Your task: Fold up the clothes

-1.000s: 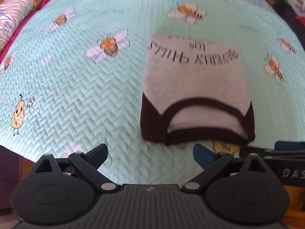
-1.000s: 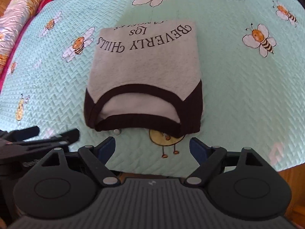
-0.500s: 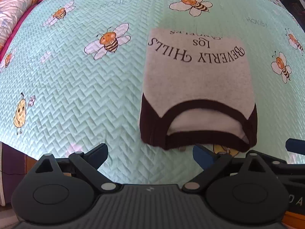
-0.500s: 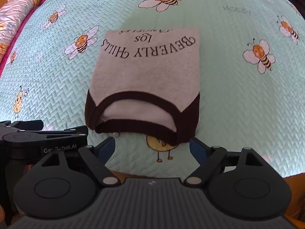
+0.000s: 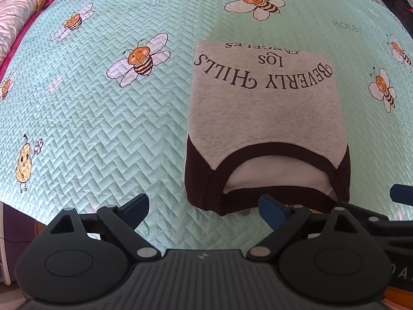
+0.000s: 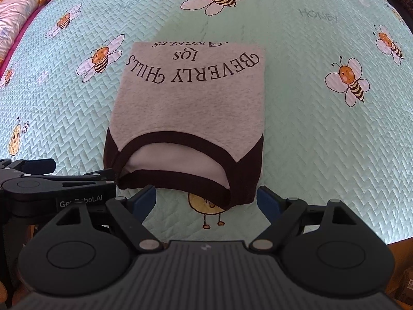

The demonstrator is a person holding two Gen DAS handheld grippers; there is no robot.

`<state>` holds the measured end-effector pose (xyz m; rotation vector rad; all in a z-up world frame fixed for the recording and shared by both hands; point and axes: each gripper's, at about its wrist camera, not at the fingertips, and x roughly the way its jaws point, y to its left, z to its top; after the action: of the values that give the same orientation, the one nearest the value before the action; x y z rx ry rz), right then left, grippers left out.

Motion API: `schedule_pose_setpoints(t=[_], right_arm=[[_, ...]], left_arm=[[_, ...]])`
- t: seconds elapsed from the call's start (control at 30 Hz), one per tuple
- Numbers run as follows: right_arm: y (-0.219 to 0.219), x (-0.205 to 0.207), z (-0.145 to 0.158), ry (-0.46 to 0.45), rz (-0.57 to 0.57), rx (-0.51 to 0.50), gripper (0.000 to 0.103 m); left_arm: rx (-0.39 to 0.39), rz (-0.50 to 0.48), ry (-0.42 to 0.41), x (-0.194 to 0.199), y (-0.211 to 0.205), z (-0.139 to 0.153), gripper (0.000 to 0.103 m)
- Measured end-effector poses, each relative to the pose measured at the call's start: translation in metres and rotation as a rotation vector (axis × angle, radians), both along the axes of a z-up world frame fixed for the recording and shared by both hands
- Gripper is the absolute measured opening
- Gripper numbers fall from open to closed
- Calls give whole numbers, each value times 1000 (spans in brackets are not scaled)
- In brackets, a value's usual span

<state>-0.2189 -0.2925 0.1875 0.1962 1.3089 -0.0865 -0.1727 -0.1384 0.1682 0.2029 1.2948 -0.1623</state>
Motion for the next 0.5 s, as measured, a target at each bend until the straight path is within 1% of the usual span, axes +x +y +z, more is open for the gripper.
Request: schedule_pose_setpoints(t=[0.23,0.37,0.5], right_arm=[[9,-4,-2,-6,1,8,86],[12,-6,-1,-6,12,-17,86],[12,-9,-2,-7,10,-27,86]], left_arm=[[-1,9,5,-4,7,-3,95],[-9,10,11,-7,8,-5,95],[13,-4,-2,-9,6,-4,95]])
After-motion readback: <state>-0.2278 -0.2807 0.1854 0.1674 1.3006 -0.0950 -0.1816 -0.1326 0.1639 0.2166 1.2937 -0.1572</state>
